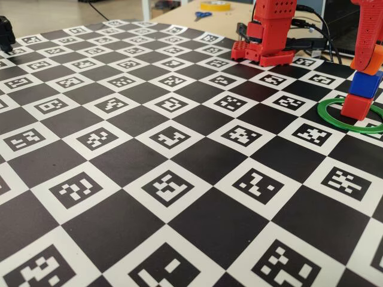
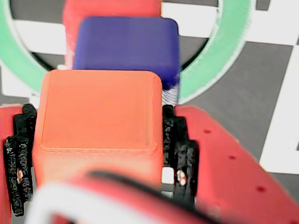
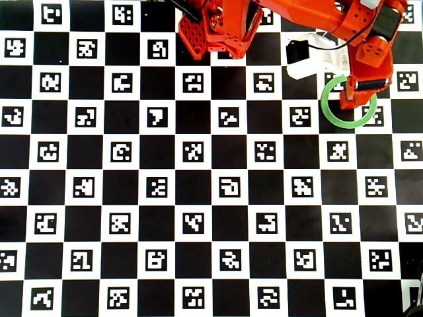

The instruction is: Grab the red cube then put it in the green circle then put the blue cube on top and finally the orange cube on top

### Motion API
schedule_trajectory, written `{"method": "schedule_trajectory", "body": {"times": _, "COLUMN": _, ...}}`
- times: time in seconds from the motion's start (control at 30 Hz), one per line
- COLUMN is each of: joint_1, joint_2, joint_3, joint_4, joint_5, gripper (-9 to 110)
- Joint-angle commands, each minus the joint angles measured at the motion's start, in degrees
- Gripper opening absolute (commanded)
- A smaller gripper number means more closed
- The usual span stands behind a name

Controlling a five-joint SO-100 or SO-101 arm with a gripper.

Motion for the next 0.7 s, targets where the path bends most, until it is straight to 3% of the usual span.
{"method": "schedule_trajectory", "body": {"times": 0.0, "joint_1": -0.97, "joint_2": 1.14, "joint_3": -1.05, "joint_4": 0.0, "joint_5": 0.62, "gripper": 4}}
{"method": "schedule_trajectory", "body": {"times": 0.3, "joint_1": -1.58, "joint_2": 0.79, "joint_3": -0.7, "joint_4": -0.62, "joint_5": 0.26, "gripper": 4}}
{"method": "schedule_trajectory", "body": {"times": 0.67, "joint_1": -2.37, "joint_2": 0.97, "joint_3": 0.62, "joint_4": -1.85, "joint_5": -0.18, "gripper": 21}}
